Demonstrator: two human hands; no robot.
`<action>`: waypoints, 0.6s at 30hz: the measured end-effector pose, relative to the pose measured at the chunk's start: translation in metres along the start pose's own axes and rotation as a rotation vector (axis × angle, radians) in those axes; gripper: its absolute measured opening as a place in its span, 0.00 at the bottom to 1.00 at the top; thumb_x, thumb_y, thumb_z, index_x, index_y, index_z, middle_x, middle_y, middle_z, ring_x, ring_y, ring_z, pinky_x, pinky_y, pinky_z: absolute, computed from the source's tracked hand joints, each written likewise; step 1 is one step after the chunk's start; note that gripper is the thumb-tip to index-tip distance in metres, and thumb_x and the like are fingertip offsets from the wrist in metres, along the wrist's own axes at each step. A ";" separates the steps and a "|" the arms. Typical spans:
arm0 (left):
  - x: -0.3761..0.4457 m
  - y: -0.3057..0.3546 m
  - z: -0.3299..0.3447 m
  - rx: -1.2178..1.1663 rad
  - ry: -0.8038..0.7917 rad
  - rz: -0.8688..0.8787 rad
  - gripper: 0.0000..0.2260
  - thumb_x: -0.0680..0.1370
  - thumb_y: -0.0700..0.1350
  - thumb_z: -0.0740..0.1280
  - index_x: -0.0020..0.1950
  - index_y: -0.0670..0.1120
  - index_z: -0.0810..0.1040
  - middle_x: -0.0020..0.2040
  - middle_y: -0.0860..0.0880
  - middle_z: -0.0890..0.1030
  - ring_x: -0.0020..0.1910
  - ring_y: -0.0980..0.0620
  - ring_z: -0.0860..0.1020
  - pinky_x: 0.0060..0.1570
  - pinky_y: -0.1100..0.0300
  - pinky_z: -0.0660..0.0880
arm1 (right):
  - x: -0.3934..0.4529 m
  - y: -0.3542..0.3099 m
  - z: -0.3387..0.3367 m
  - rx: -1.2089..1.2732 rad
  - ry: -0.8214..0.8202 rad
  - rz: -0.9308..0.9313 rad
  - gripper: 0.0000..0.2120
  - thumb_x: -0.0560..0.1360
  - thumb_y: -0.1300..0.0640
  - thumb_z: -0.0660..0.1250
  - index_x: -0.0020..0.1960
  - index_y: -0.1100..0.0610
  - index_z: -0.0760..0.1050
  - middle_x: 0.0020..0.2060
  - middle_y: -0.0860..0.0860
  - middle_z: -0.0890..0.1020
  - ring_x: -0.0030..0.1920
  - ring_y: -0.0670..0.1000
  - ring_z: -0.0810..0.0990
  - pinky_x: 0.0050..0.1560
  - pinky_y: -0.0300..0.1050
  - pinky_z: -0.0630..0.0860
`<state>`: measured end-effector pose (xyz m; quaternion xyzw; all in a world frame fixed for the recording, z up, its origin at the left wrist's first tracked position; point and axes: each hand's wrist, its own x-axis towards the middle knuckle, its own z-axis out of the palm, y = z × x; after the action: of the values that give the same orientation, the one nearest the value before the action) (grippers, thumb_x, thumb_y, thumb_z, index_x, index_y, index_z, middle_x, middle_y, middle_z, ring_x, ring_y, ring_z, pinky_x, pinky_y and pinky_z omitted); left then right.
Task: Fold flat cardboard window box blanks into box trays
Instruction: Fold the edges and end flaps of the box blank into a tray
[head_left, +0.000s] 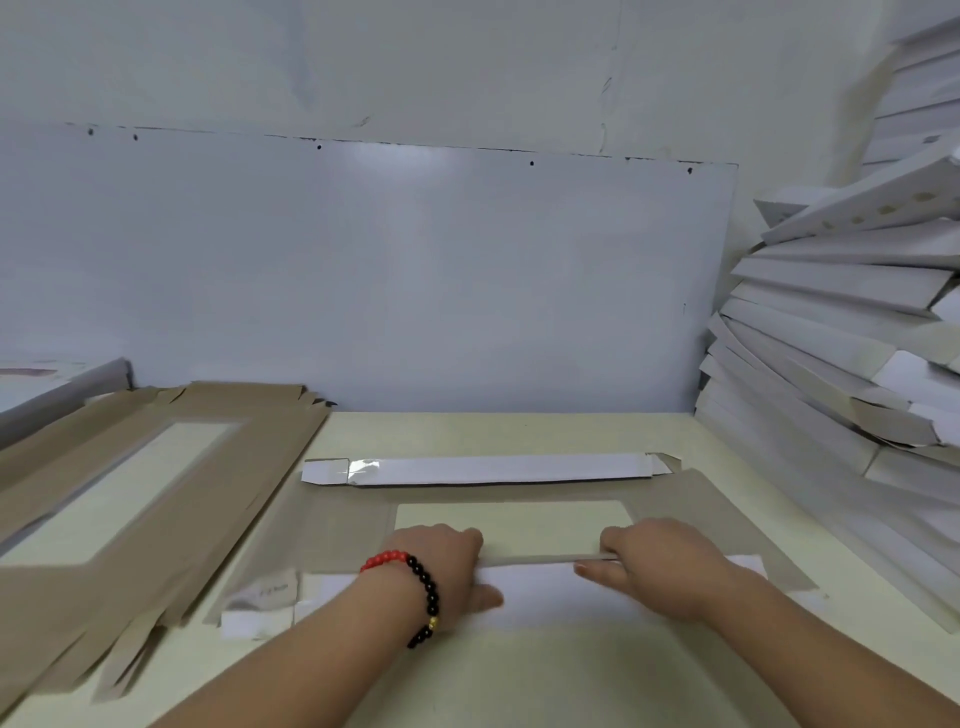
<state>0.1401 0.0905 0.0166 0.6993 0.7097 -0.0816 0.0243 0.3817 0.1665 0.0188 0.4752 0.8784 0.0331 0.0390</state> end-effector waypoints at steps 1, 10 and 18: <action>0.003 0.002 0.004 0.024 0.060 -0.008 0.22 0.76 0.66 0.58 0.58 0.49 0.69 0.54 0.47 0.78 0.53 0.44 0.76 0.44 0.54 0.66 | 0.004 -0.004 0.004 -0.049 0.069 0.010 0.23 0.76 0.30 0.49 0.46 0.48 0.69 0.40 0.46 0.76 0.44 0.53 0.74 0.49 0.44 0.67; 0.024 0.035 0.048 -0.136 0.300 -0.005 0.23 0.82 0.52 0.47 0.76 0.49 0.54 0.76 0.49 0.59 0.78 0.45 0.48 0.72 0.43 0.34 | 0.029 -0.079 0.047 0.138 0.182 0.011 0.27 0.83 0.49 0.45 0.79 0.51 0.44 0.79 0.47 0.41 0.77 0.51 0.37 0.74 0.56 0.35; 0.019 -0.015 0.075 -0.113 0.196 -0.076 0.25 0.81 0.57 0.44 0.78 0.53 0.50 0.77 0.51 0.53 0.77 0.46 0.46 0.73 0.44 0.35 | 0.023 -0.039 0.067 0.165 -0.046 0.069 0.28 0.83 0.47 0.43 0.79 0.51 0.35 0.78 0.47 0.37 0.77 0.48 0.38 0.75 0.52 0.37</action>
<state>0.1192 0.0975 -0.0591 0.6739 0.7383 0.0263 -0.0089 0.3439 0.1659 -0.0526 0.5072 0.8602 -0.0489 0.0189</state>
